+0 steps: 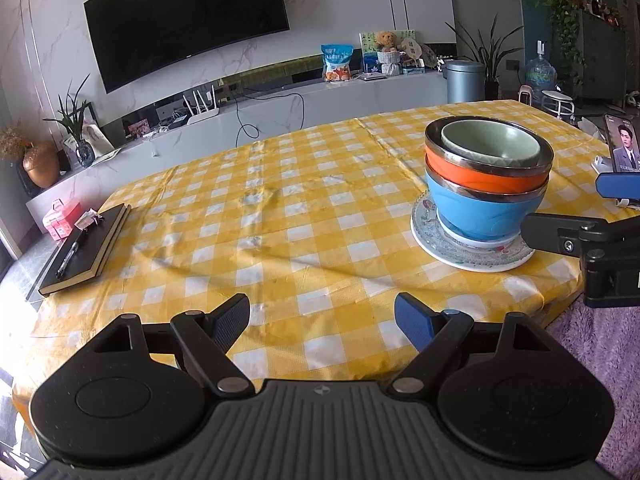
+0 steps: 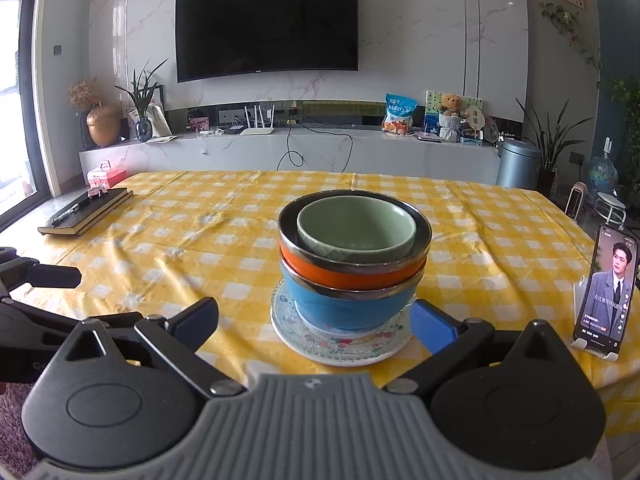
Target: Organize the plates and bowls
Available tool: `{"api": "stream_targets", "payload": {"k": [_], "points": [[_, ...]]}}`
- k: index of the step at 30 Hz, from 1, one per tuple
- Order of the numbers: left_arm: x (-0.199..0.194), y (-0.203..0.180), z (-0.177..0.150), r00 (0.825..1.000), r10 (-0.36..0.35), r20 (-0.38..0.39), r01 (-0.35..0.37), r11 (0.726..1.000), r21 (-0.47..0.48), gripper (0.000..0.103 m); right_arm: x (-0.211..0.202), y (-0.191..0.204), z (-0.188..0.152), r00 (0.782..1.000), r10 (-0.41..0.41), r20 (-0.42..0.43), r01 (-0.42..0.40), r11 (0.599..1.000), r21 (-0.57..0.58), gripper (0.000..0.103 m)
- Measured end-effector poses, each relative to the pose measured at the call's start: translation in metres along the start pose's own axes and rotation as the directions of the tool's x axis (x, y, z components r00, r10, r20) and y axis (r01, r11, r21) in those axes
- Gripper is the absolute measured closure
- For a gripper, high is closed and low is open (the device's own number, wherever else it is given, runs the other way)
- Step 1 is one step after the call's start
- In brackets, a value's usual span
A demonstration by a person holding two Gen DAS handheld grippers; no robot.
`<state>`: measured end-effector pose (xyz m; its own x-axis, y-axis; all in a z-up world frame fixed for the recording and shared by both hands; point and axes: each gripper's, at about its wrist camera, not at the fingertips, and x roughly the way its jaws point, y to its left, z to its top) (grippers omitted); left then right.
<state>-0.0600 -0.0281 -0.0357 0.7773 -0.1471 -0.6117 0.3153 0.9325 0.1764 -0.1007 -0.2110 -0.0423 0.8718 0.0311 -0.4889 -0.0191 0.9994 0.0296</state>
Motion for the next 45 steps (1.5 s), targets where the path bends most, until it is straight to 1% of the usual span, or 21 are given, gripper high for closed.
{"api": "stream_targets", "payload": {"k": [13,45], "points": [[-0.0012,0.0002,0.0002,1.000,0.000,0.002,0.000,1.000,-0.001,0.007,-0.0014,0.0032,-0.0002,1.000,0.003,0.010,-0.003,1.000,-0.017,0.003],[-0.0021,0.0058,-0.0002,1.000,0.017,-0.010,-0.017,1.000,-0.021,0.007,-0.0006,0.0028,-0.0017,1.000,-0.003,-0.006,0.003,1.000,-0.015,0.003]]}}
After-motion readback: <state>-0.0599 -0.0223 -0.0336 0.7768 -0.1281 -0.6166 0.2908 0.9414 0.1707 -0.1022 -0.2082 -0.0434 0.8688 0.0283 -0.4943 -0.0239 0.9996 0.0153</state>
